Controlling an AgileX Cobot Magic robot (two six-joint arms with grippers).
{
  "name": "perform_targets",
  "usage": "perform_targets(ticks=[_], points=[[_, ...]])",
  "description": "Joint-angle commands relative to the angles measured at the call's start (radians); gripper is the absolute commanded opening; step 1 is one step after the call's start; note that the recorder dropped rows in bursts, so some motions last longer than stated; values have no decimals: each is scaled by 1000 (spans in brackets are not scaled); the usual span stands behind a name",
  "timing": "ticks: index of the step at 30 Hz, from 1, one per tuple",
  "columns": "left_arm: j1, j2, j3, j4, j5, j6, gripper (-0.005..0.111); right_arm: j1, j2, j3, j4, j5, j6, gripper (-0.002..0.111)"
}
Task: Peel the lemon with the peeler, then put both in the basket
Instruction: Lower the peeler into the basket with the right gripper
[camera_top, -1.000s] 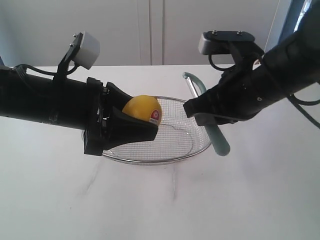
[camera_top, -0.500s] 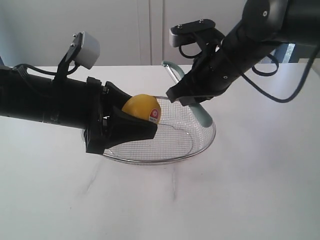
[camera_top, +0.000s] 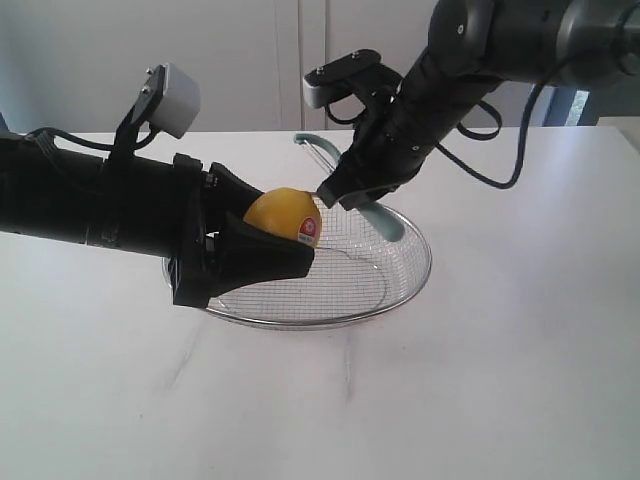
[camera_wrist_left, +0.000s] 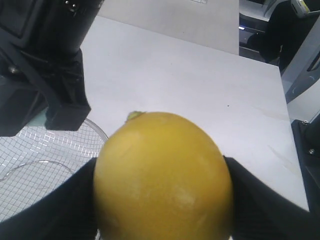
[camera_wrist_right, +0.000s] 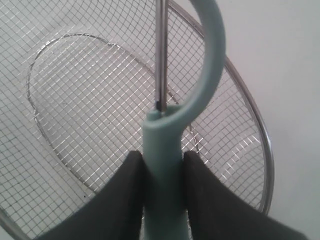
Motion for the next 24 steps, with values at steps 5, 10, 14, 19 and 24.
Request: perform_targets(ticks=[5, 10, 14, 19, 24], points=[[-6, -9, 6, -34, 11, 1, 0, -3, 83, -62, -4, 37, -60, 0], [-6, -9, 6, -34, 7, 1, 0, -1, 129, -62, -4, 35, -62, 0], [-6, -9, 6, -34, 7, 1, 0, -1, 160, -62, -6, 33, -62, 0], [-6, -9, 6, -34, 7, 0, 0, -1, 185, -62, -4, 33, -64, 0], [-6, -9, 6, -34, 7, 0, 0, -1, 194, -62, 2, 33, -64, 0]])
